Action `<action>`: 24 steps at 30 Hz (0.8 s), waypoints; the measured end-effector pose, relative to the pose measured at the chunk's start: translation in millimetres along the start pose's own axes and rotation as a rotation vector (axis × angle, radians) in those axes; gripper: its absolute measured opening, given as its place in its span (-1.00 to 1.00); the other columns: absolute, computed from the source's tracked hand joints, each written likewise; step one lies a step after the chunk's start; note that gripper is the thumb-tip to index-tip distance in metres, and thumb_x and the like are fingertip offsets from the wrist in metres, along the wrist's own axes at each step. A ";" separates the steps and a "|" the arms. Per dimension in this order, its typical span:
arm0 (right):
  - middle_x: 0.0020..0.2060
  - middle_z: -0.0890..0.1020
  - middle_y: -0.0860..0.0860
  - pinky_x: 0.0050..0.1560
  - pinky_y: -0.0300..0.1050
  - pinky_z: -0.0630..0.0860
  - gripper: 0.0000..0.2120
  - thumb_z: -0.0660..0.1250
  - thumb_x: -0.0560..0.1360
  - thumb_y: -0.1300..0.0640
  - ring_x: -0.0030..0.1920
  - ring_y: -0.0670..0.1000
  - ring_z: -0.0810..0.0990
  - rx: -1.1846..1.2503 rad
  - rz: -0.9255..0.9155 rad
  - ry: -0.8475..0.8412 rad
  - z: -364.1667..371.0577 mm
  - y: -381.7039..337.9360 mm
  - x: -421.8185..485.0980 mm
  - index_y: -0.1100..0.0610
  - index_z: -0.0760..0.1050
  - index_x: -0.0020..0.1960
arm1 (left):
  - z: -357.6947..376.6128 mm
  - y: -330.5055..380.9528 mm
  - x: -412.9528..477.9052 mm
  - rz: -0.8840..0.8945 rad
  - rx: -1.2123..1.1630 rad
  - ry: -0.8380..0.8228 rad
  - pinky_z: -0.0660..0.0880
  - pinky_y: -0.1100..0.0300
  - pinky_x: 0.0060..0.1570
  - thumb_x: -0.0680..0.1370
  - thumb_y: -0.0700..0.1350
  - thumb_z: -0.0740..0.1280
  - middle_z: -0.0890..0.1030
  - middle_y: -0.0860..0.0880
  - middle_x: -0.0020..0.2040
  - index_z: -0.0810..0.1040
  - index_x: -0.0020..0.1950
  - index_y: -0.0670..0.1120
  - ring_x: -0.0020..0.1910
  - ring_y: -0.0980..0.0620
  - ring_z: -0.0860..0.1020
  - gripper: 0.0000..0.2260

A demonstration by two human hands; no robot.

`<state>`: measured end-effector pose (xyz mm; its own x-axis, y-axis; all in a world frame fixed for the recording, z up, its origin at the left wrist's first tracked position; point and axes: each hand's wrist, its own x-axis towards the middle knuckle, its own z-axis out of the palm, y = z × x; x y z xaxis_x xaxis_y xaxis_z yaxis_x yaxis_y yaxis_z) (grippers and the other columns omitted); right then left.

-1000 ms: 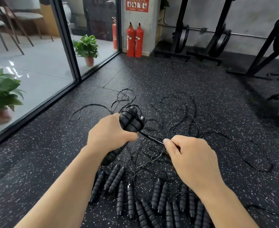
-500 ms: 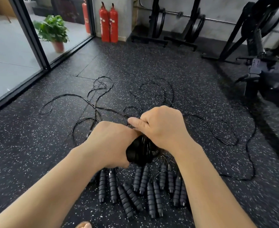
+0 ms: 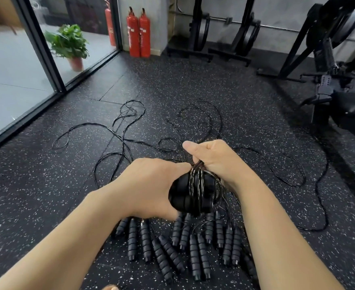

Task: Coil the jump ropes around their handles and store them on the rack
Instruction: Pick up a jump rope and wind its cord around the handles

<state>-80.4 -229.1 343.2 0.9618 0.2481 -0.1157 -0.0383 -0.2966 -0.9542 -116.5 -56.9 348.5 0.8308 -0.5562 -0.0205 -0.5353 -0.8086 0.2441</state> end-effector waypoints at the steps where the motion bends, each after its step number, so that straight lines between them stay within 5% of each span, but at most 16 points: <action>1: -0.62 0.28 -0.04 -0.52 -0.25 0.21 -0.49 0.32 0.55 -0.02 -0.61 -0.09 0.19 0.015 0.004 0.027 0.0 -1.0 0.4 0.13 0.28 -0.49 | -0.4 -0.2 0.6 -0.008 -0.025 -0.003 0.52 0.10 -0.17 0.24 0.10 0.44 0.50 0.09 -0.33 0.32 -0.12 0.06 -0.32 0.12 0.48 -0.62; 8: -0.58 0.35 -0.05 -0.47 -0.26 0.31 -0.54 0.30 0.58 -0.02 -0.58 -0.09 0.29 0.100 0.141 -0.023 3.2 8.0 0.9 0.11 0.32 -0.45 | 1.0 0.6 1.1 -0.039 -0.234 -0.033 0.46 0.22 -0.26 0.22 0.04 0.49 0.50 0.12 -0.35 0.34 -0.18 0.06 -0.36 0.14 0.44 -0.64; 11: -0.45 0.39 -0.01 -0.31 -0.18 0.34 -0.66 0.17 0.61 0.21 -0.45 -0.06 0.33 0.135 0.254 -0.034 8.8 26.3 3.4 0.11 0.33 -0.35 | 0.1 -0.8 3.6 -0.108 -0.569 0.009 0.42 0.24 -0.30 0.25 -0.12 0.53 0.52 0.12 -0.33 0.46 -0.15 0.00 -0.38 0.16 0.42 -0.70; 14: -0.59 0.35 -0.06 -0.48 -0.24 0.16 -0.66 0.02 0.57 0.38 -0.57 -0.12 0.25 0.060 0.327 0.016 19.3 33.7 3.6 0.14 0.31 -0.33 | 0.2 -9.8 8.7 -0.219 -0.670 0.112 0.37 0.24 -0.34 0.26 -0.15 0.54 0.46 0.13 -0.38 0.47 -0.18 -0.11 -0.40 0.14 0.38 -0.72; 20: -0.49 0.40 0.00 -0.49 -0.22 0.21 -0.66 0.14 0.62 0.05 -0.53 -0.07 0.27 -0.066 0.236 0.094 28.1 40.9 -1.6 0.14 0.42 -0.29 | 3.6 -40.1 12.6 -0.434 -0.717 0.256 0.41 0.22 -0.32 0.24 -0.08 0.57 0.49 0.13 -0.39 0.51 -0.24 -0.06 -0.40 0.11 0.43 -0.74; 24: -0.60 0.36 -0.09 -0.40 -0.15 0.23 -0.61 0.17 0.61 -0.03 -0.57 -0.09 0.26 -0.269 0.130 0.099 22.7 45.2 -5.6 0.12 0.50 -0.31 | -1.5 -64.1 4.9 -0.570 -0.720 0.385 0.46 0.21 -0.29 0.27 -0.10 0.55 0.54 0.05 -0.38 0.55 -0.24 -0.08 -0.38 0.07 0.49 -0.79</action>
<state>-93.7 -223.0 294.5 0.9758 0.1052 -0.1917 -0.1020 -0.5562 -0.8248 -77.9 -7.5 334.3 0.9961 0.0825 -0.0326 0.0731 -0.5552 0.8285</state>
